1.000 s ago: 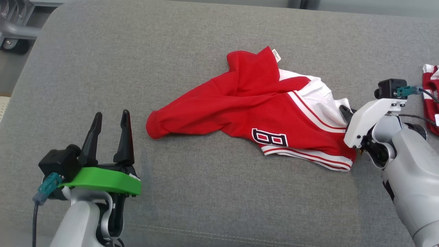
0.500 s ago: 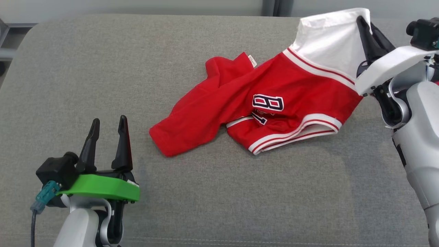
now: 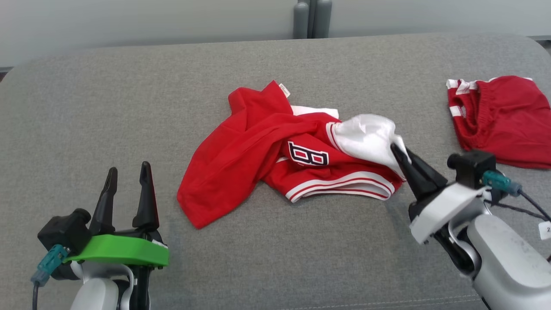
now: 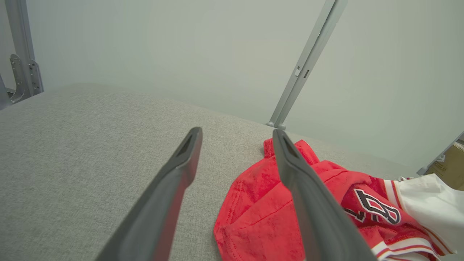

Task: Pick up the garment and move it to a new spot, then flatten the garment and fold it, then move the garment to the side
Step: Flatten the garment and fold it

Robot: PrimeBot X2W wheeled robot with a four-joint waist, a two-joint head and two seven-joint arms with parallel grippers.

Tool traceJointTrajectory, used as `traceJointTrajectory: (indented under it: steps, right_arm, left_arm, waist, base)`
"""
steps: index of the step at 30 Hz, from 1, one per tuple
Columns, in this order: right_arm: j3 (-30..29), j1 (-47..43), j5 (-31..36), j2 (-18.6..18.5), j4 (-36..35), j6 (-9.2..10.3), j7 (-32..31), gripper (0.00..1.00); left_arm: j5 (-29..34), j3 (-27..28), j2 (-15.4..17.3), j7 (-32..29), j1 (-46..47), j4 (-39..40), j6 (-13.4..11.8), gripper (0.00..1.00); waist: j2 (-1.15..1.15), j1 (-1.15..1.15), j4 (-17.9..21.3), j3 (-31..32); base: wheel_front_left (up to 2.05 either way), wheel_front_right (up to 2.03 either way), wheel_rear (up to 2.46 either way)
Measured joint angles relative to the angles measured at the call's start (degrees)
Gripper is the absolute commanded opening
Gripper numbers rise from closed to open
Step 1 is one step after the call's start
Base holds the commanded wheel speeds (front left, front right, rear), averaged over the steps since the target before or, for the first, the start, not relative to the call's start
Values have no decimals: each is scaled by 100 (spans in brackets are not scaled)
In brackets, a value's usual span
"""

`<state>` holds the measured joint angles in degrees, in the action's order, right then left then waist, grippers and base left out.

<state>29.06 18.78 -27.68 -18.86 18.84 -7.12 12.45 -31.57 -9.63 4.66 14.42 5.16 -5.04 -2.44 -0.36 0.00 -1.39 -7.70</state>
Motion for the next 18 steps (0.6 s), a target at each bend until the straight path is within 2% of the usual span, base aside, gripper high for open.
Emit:
traceJointTrajectory:
  steps: [4, 9, 13, 18]
  right_arm:
    - [209, -569, 74, -378, -116, -1, 13, 0]
    - [472, -860, 169, -792, -467, -11, 70, 0]
    - [153, -1193, 125, -970, -431, -12, 108, 0]
    - [-154, -1228, -62, -970, -432, -12, 123, 0]
  left_arm:
    - [0, 63, 0, 0, -79, 37, 0, 100]
    - [0, 56, -14, 0, -110, 47, 36, 100]
    - [-82, 47, -36, 0, -311, -85, 42, 100]
    - [-401, -101, -70, -282, -574, -716, 52, 100]
  waist:
    - [0, 0, 199, 67]
    - [0, 0, 451, 126]
    - [0, 0, 635, 158]
    - [0, 0, 815, 170]
  base:
    - [0, 0, 0]
    - [0, 0, 0]
    - [0, 0, 0]
    - [0, 0, 0]
